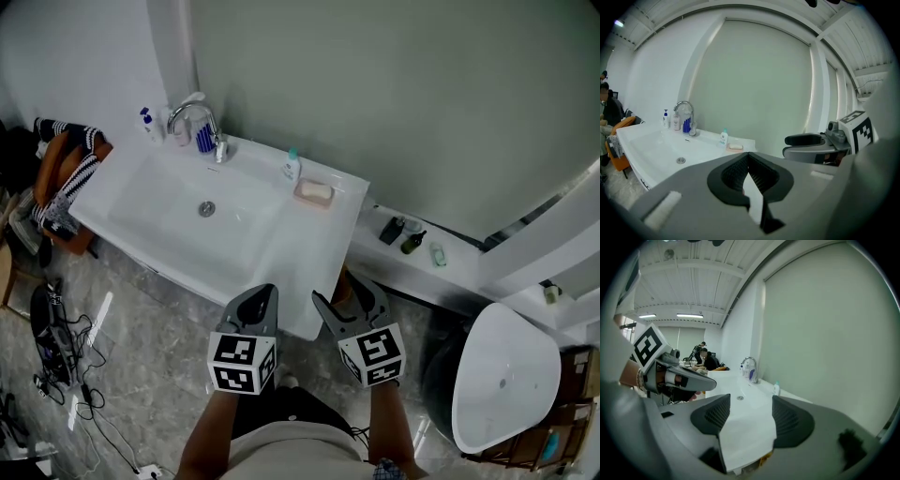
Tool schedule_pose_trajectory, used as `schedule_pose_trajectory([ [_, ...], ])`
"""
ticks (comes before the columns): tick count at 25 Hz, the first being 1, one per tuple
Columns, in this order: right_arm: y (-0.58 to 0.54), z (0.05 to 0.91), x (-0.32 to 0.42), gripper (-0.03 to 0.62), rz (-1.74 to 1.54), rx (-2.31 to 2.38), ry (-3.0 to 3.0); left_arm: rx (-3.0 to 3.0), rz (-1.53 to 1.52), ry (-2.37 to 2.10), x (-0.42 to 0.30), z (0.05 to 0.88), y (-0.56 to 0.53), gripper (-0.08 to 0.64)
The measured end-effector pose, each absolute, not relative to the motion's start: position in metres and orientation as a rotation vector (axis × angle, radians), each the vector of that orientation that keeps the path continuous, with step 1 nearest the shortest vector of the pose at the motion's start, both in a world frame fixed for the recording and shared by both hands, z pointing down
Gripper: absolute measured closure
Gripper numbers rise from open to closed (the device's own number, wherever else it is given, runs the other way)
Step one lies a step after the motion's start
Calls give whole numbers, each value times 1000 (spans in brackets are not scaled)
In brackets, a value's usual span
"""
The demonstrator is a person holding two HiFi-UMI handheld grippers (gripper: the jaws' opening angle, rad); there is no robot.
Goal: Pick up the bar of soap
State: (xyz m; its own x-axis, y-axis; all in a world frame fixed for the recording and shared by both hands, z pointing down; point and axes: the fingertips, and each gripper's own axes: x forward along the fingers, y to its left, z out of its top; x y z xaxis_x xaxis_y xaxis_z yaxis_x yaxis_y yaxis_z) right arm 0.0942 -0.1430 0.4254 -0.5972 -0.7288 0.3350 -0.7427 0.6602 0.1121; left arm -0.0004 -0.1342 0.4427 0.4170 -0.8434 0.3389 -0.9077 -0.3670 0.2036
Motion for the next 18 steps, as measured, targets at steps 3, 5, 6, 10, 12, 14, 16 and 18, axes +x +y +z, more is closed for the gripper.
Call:
schedule_pose_trajectory([
  [3,-167,427,92,322,63,1187,-2506,2335,253,-1489,-2,441,-157,551],
  [5,-183,425,93,322,61,1212,-2511,2346,256,-1478,-2,441,-171,551],
  [6,-191,422,94,322,43,1231,-2516,2349,263,-1469,-2,442,-178,551],
  [10,-225,409,95,323,-28,1280,-2491,2366,331,-1424,0,445,-209,551],
  [12,-242,408,93,324,-39,1279,-2472,2391,336,-1398,2,442,-223,551],
  [14,-257,401,89,324,-61,1287,-2503,2407,340,-1361,2,441,-235,551],
  [16,-272,391,86,324,-83,1294,-2546,2415,358,-1324,0,442,-246,551],
  [18,-288,388,82,324,-133,1267,-2512,2426,367,-1298,-4,442,-257,551],
])
